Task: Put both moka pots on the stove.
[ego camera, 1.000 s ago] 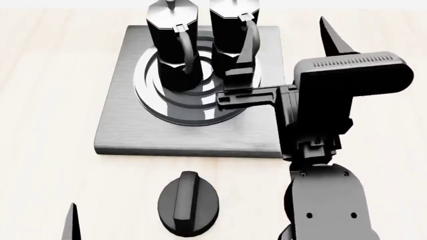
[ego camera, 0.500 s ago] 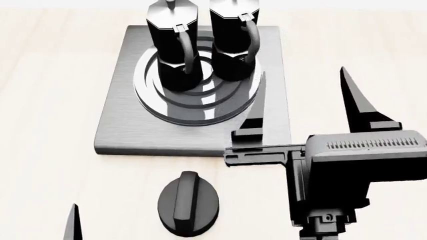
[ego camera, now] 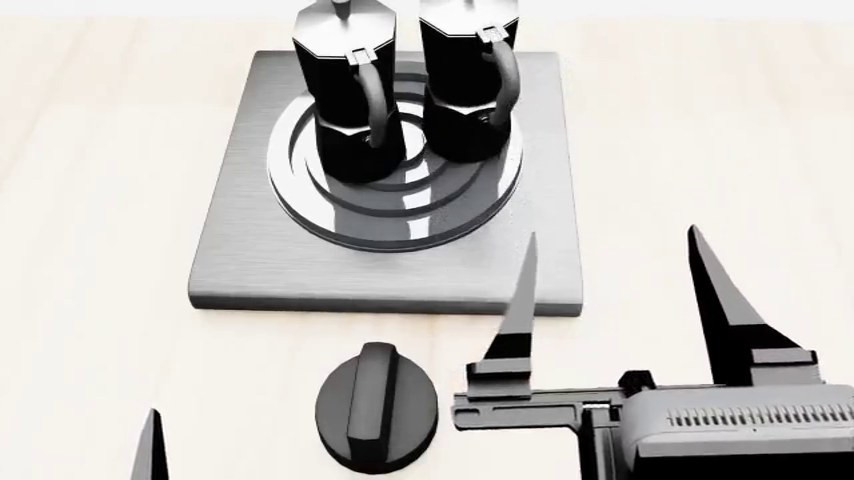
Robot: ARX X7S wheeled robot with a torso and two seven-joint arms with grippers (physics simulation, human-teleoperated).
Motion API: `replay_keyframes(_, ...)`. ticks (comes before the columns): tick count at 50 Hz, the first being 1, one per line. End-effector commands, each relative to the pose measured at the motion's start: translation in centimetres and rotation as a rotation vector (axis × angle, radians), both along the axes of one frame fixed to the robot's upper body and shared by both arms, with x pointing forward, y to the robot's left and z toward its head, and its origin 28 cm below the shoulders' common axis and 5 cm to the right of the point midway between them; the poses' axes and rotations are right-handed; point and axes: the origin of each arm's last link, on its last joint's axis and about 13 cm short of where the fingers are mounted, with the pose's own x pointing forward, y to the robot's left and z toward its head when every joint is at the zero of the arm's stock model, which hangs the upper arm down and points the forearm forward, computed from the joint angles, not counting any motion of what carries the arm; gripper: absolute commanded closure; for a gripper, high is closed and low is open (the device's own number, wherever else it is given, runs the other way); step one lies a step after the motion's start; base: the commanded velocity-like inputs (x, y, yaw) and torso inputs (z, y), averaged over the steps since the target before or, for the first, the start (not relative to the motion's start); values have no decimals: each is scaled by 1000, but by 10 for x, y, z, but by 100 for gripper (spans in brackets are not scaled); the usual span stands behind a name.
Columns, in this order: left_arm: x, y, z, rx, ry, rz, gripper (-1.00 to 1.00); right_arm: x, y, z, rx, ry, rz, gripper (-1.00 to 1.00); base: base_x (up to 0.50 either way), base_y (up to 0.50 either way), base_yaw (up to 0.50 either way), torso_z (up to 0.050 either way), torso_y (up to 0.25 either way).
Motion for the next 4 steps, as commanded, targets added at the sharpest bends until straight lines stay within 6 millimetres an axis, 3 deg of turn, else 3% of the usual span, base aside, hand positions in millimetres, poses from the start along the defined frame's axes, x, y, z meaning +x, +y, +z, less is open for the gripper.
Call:
replay_keyframes(1, 0, -1, 0, 1, -1, -2, -100, -17, 2, -14, 8, 24, 16, -100, 0, 0, 0, 0, 0)
replay_keyframes(4, 0, 0, 0, -1, -2, 2, -100, -21, 3, -18, 8, 31, 22, -100, 0, 0, 0, 0, 0)
